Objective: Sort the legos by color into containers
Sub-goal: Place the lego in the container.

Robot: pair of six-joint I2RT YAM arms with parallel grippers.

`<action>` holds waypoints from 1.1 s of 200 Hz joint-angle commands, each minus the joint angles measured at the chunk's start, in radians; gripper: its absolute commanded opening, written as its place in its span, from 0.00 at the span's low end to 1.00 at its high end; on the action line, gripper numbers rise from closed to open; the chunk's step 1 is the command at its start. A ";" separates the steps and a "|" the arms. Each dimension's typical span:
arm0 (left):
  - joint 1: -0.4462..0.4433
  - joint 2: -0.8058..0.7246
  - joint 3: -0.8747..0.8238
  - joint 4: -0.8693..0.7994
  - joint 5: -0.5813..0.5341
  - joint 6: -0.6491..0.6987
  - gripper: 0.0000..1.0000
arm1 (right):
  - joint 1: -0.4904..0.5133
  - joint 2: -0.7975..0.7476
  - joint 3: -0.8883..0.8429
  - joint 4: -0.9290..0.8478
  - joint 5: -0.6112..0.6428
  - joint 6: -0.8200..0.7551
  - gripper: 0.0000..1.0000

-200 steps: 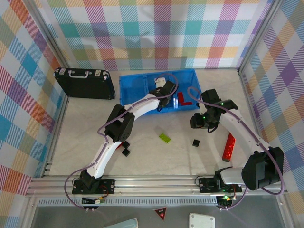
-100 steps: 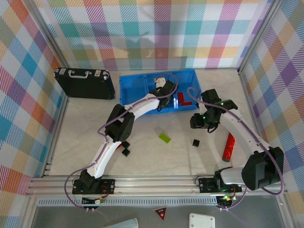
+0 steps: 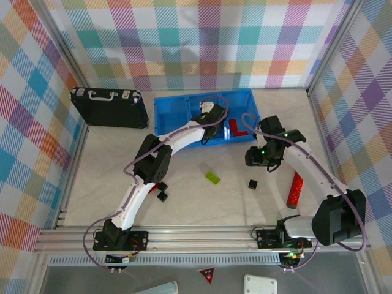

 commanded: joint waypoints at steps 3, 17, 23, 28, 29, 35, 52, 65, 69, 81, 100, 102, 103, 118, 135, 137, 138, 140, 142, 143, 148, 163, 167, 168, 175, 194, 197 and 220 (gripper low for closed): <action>-0.023 -0.103 -0.040 -0.022 0.045 0.031 0.75 | 0.001 -0.016 -0.024 0.005 0.016 0.052 0.48; -0.027 -0.127 -0.061 -0.026 0.065 0.041 0.75 | 0.001 -0.016 -0.037 0.009 0.029 0.080 0.48; -0.026 -0.136 -0.067 -0.030 0.075 0.045 0.75 | 0.001 -0.016 -0.043 0.010 0.034 0.093 0.48; -0.025 -0.143 -0.070 -0.036 0.085 0.050 0.75 | 0.001 -0.016 -0.049 0.011 0.036 0.107 0.48; -0.025 -0.144 -0.071 -0.036 0.087 0.051 0.75 | 0.001 -0.016 -0.050 0.011 0.037 0.110 0.48; -0.026 -0.152 -0.074 -0.046 0.098 0.054 0.75 | 0.001 -0.017 -0.058 0.015 0.038 0.123 0.48; -0.026 -0.178 -0.092 -0.063 0.132 0.067 0.75 | 0.001 -0.018 -0.084 0.025 0.041 0.167 0.48; -0.026 -0.205 -0.117 -0.062 0.154 0.076 0.75 | 0.001 -0.018 -0.103 0.029 0.054 0.207 0.48; -0.026 -0.214 -0.129 -0.060 0.161 0.077 0.75 | 0.001 -0.018 -0.112 0.030 0.059 0.219 0.48; -0.026 -0.242 -0.161 -0.054 0.181 0.086 0.75 | 0.001 -0.020 -0.134 0.039 0.065 0.256 0.48; -0.026 -0.281 -0.208 -0.052 0.206 0.106 0.75 | 0.002 -0.033 -0.177 0.068 0.065 0.318 0.48; -0.025 -0.285 -0.212 -0.053 0.209 0.108 0.75 | 0.002 -0.035 -0.181 0.071 0.066 0.323 0.48; -0.025 -0.287 -0.213 -0.054 0.210 0.111 0.75 | 0.001 -0.036 -0.183 0.073 0.067 0.328 0.48; -0.026 -0.312 -0.237 -0.068 0.231 0.131 0.75 | 0.004 -0.043 -0.214 0.086 0.078 0.374 0.49; -0.026 -0.336 -0.254 -0.093 0.257 0.157 0.75 | 0.009 -0.049 -0.245 0.104 0.092 0.422 0.49; -0.026 -0.339 -0.253 -0.097 0.260 0.159 0.75 | 0.010 -0.049 -0.248 0.107 0.094 0.427 0.49; -0.026 -0.340 -0.254 -0.098 0.261 0.161 0.75 | 0.010 -0.049 -0.251 0.109 0.094 0.429 0.49; -0.026 -0.343 -0.257 -0.102 0.263 0.164 0.75 | 0.010 -0.049 -0.254 0.112 0.094 0.434 0.49; -0.026 -0.347 -0.259 -0.104 0.268 0.166 0.75 | 0.011 -0.049 -0.257 0.114 0.095 0.439 0.49; -0.026 -0.348 -0.260 -0.107 0.270 0.169 0.75 | 0.012 -0.049 -0.259 0.115 0.094 0.442 0.49; -0.027 -0.355 -0.263 -0.116 0.274 0.175 0.75 | 0.012 -0.049 -0.265 0.119 0.096 0.455 0.50; -0.024 -0.377 -0.281 -0.139 0.290 0.193 0.75 | 0.020 -0.038 -0.281 0.134 0.096 0.486 0.50; -0.024 -0.384 -0.288 -0.146 0.294 0.197 0.75 | 0.022 -0.032 -0.283 0.139 0.098 0.491 0.50; -0.024 -0.386 -0.289 -0.147 0.294 0.198 0.75 | 0.023 -0.030 -0.284 0.140 0.098 0.492 0.50; -0.024 -0.403 -0.300 -0.155 0.296 0.206 0.75 | 0.028 -0.019 -0.287 0.146 0.097 0.501 0.51; -0.019 -0.444 -0.340 -0.170 0.317 0.231 0.75 | 0.050 0.016 -0.284 0.152 0.102 0.517 0.52; -0.017 -0.450 -0.347 -0.172 0.324 0.234 0.75 | 0.054 0.022 -0.284 0.154 0.104 0.518 0.52; -0.010 -0.493 -0.387 -0.213 0.338 0.255 0.75 | 0.085 0.058 -0.270 0.153 0.114 0.528 0.55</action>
